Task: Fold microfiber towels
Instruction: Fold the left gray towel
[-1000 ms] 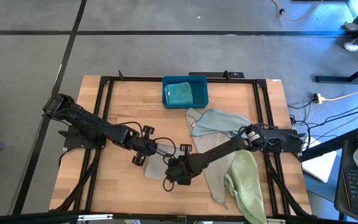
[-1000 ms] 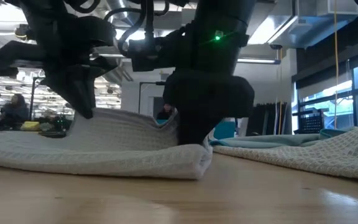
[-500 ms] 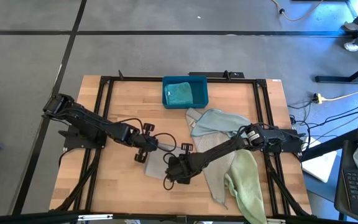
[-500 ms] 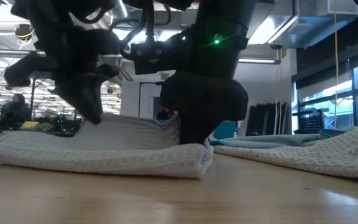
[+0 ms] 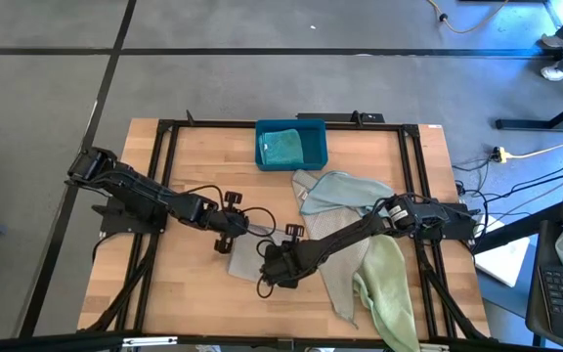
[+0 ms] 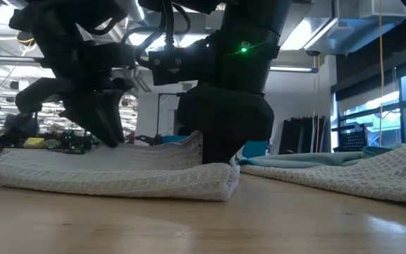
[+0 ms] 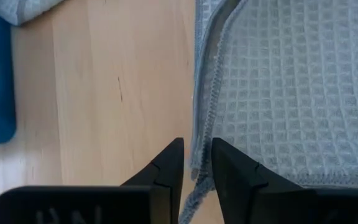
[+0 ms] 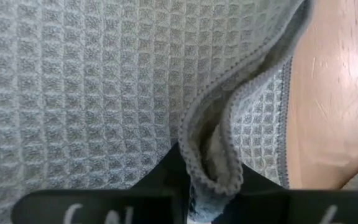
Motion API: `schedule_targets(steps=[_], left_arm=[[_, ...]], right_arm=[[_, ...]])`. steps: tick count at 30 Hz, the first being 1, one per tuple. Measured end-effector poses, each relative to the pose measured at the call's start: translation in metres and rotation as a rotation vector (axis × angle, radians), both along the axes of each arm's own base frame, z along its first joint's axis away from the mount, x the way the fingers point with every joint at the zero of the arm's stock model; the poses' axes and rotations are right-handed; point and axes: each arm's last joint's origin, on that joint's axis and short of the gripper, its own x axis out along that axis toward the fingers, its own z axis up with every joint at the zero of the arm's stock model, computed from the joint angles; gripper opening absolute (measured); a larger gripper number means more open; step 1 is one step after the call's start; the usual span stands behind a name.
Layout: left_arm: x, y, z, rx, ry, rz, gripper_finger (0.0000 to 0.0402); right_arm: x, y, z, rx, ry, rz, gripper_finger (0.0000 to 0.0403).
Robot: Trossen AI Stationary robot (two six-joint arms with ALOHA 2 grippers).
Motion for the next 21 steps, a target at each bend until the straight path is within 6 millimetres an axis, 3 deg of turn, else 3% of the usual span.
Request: schedule_targets(steps=[5,14,21], left_arm=[[0.002,-0.001,0.001,-0.007,-0.028,0.0,0.0077],[0.003,-0.001,0.002,-0.008,-0.034,0.0,0.0086],[0.002,-0.003,0.002,-0.014,-0.036,-0.003,0.0085]], right_arm=[[-0.001,0.002,0.0,-0.002,-0.002,-0.005,0.0088],[-0.003,0.003,0.01,-0.033,-0.002,-0.075,0.0222],[-0.01,0.0,0.02,-0.062,0.057,-0.134,0.0244]])
